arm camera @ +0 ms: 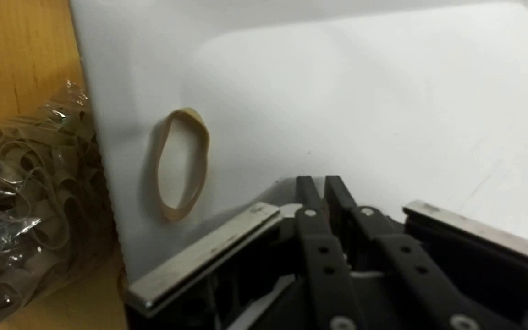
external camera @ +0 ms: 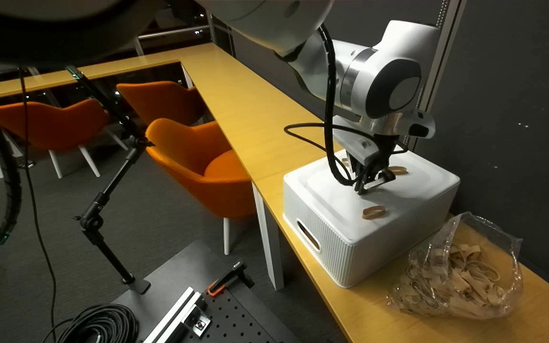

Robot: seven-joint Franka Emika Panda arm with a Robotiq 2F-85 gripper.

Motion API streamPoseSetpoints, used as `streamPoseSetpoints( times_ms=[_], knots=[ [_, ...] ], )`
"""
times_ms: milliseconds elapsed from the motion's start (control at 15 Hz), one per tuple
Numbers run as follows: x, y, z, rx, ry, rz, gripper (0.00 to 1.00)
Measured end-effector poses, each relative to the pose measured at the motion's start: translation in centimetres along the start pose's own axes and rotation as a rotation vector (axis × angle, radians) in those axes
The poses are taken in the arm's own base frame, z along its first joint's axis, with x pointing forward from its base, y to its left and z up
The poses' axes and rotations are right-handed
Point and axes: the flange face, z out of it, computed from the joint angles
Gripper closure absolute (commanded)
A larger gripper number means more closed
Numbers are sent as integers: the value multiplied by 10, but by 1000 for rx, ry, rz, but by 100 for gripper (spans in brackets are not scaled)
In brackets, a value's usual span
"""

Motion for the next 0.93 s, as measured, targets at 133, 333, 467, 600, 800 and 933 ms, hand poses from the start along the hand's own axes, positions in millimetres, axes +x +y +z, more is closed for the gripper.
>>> streamPoseSetpoints(
  times_ms=[133, 333, 467, 600, 800, 933],
  knots=[
    [-1, -2, -4, -5, 7, -7, 99],
    [-5, 3, -18, -15, 25, -10, 99],
    [-9, 13, -33, -26, 45, 1, 99],
    [-16, 32, -55, -40, 72, 21, 99],
    [-31, 78, -89, -52, 107, 75, 99],
    [-41, 119, -108, -55, 128, 131, 99]
  ],
)
